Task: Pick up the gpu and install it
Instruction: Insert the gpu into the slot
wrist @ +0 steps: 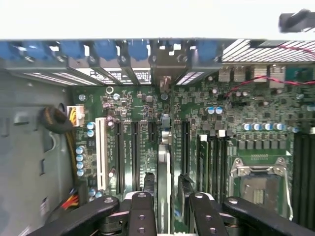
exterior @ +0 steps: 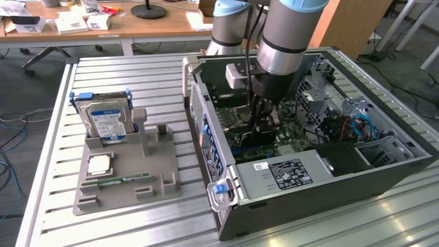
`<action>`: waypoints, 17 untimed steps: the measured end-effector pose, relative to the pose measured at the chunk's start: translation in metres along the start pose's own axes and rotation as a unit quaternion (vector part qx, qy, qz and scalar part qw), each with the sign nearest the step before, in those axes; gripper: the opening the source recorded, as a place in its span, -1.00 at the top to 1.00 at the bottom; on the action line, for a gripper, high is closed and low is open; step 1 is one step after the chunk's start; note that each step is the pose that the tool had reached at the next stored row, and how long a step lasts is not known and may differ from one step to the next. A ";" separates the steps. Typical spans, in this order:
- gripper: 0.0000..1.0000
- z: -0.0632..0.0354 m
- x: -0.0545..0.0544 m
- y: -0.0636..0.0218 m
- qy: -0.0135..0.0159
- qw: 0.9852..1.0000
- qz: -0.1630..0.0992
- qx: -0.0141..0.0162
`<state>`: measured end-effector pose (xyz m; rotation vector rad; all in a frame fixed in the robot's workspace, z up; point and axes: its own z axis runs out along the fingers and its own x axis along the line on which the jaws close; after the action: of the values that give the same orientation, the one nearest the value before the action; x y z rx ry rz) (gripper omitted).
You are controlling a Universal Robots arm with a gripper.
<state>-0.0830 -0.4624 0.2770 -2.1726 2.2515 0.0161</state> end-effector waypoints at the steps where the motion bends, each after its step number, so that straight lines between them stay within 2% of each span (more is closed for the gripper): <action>1: 0.34 -0.0038 0.000 0.0000 0.000 1.000 0.000 0.000; 10: 0.34 -0.0356 -0.001 0.0000 0.000 1.000 0.000 0.000; 17: 0.34 -0.0524 -0.001 -0.0001 0.000 1.000 0.000 0.000</action>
<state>-0.0830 -0.4624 0.3294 -2.1726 2.2516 0.0161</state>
